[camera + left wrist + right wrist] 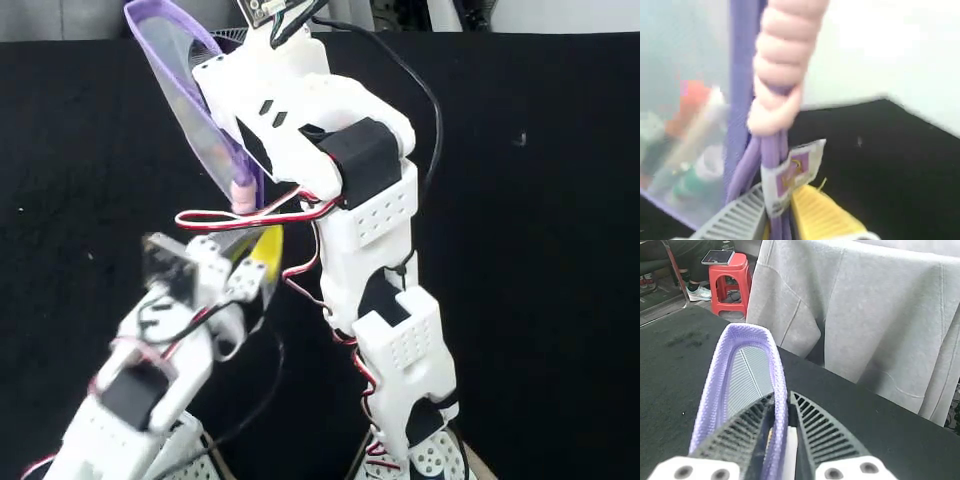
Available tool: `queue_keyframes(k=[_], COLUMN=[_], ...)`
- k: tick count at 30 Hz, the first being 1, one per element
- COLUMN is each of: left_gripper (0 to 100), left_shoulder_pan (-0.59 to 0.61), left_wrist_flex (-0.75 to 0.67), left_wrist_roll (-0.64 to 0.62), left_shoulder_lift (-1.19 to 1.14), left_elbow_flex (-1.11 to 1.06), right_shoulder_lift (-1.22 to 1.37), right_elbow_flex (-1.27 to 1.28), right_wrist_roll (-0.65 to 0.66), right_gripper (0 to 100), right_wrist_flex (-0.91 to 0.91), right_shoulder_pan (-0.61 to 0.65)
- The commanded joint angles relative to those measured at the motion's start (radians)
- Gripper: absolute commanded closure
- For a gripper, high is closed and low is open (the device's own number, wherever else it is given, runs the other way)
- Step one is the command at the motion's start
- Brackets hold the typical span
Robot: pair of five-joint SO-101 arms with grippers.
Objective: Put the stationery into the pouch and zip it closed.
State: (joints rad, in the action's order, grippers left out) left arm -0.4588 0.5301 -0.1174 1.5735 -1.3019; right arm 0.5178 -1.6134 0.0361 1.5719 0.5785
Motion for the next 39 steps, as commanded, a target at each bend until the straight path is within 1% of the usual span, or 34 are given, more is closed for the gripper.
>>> queue_keyframes(k=[1, 4, 6, 11, 12, 14, 16, 18, 20, 23, 24, 28, 30, 34, 39], left_gripper=[97, 97, 97, 97, 97, 97, 97, 97, 97, 97, 97, 97, 97, 97, 97], left_shoulder_pan=[0.013, 0.053, 0.093, 0.147, 0.151, 0.170, 0.216, 0.278, 0.323, 0.320, 0.315, 0.315, 0.315, 0.315, 0.317], left_wrist_flex=[0.281, 0.373, 0.425, 0.448, 0.448, 0.446, 0.454, 0.470, 0.477, 0.486, 0.496, 0.499, 0.494, 0.474, 0.480], left_wrist_roll=[0.005, 0.061, 0.069, 0.069, 0.069, 0.074, 0.074, 0.071, 0.068, 0.068, 0.068, 0.068, 0.068, 0.068, 0.068], left_shoulder_lift=[0.242, 0.245, 0.230, 0.229, 0.229, 0.229, 0.229, 0.230, 0.230, 0.232, 0.238, 0.256, 0.256, 0.256, 0.256], left_elbow_flex=[0.125, 0.179, 0.232, 0.371, 0.386, 0.397, 0.395, 0.397, 0.395, 0.395, 0.395, 0.374, 0.361, 0.338, 0.338], right_shoulder_lift=[-0.085, -0.085, -0.085, -0.090, -0.091, -0.090, -0.084, -0.068, -0.048, -0.015, -0.007, 0.025, 0.036, 0.036, -0.024], right_elbow_flex=[-0.058, -0.058, -0.058, -0.058, -0.058, -0.056, -0.056, -0.056, -0.056, -0.056, -0.056, -0.035, 0.001, 0.024, -0.015], right_wrist_roll=[-0.002, -0.002, -0.002, 0.002, 0.023, 0.087, 0.132, 0.158, 0.164, 0.178, 0.196, 0.216, 0.247, 0.336, 0.364], right_gripper=[98.7, 98.7, 98.7, 98.3, 98.3, 98.3, 98.3, 98.3, 98.3, 97.8, 95.8, 80.2, 76.3, 76.2, 76.0], right_wrist_flex=[-0.032, -0.040, -0.041, 0.000, 0.018, 0.060, 0.120, 0.180, 0.195, 0.195, 0.195, 0.195, 0.195, 0.195, 0.195], right_shoulder_pan=[-0.040, -0.072, -0.091, -0.124, -0.124, -0.109, -0.071, -0.038, -0.015, -0.014, -0.008, -0.011, -0.009, 0.003, -0.011])
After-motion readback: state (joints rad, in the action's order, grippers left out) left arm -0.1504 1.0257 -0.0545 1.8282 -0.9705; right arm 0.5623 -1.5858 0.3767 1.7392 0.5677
